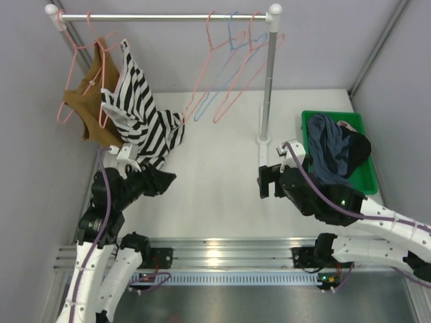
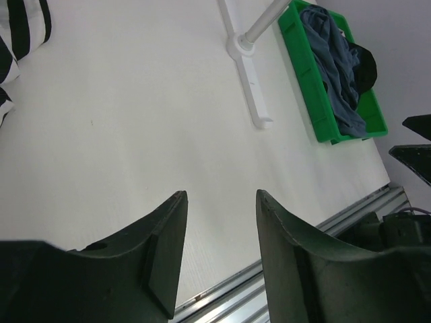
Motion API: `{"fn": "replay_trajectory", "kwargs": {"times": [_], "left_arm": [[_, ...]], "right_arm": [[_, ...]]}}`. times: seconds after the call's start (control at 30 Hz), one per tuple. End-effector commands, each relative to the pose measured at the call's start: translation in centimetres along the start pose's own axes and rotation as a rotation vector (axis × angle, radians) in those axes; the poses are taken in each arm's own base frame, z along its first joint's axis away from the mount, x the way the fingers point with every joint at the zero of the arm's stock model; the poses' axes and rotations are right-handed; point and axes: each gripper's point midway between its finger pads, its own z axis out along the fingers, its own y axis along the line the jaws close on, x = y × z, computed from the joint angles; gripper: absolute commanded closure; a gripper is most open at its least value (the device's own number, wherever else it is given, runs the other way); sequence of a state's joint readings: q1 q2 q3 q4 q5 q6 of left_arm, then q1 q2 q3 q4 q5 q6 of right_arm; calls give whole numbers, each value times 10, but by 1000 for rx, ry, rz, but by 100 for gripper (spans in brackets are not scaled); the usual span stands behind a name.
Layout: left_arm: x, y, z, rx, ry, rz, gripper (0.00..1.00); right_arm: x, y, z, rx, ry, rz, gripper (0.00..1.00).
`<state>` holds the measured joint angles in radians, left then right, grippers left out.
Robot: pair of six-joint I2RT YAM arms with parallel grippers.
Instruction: Place the tank top on the hanger
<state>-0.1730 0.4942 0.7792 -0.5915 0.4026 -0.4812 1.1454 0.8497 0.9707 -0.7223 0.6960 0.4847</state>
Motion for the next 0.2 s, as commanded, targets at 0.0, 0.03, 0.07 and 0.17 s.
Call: {"fn": "replay_trajectory", "kwargs": {"times": [0.0,0.03,0.07,0.17], "left_arm": [[2,11,4,-49,-16,15,50],[2,11,4,-49,-15,17,50],[3,11,6,-50,-7,16,50],[4,12,7,-52,-1,19,50]], "right_arm": [[-17,5,-2,-6,-69,71,0],[-16,5,-1,-1,-68,69,0],[-16,4,0,2,-68,67,0],[-16,6,2,7,-68,65,0]]}}
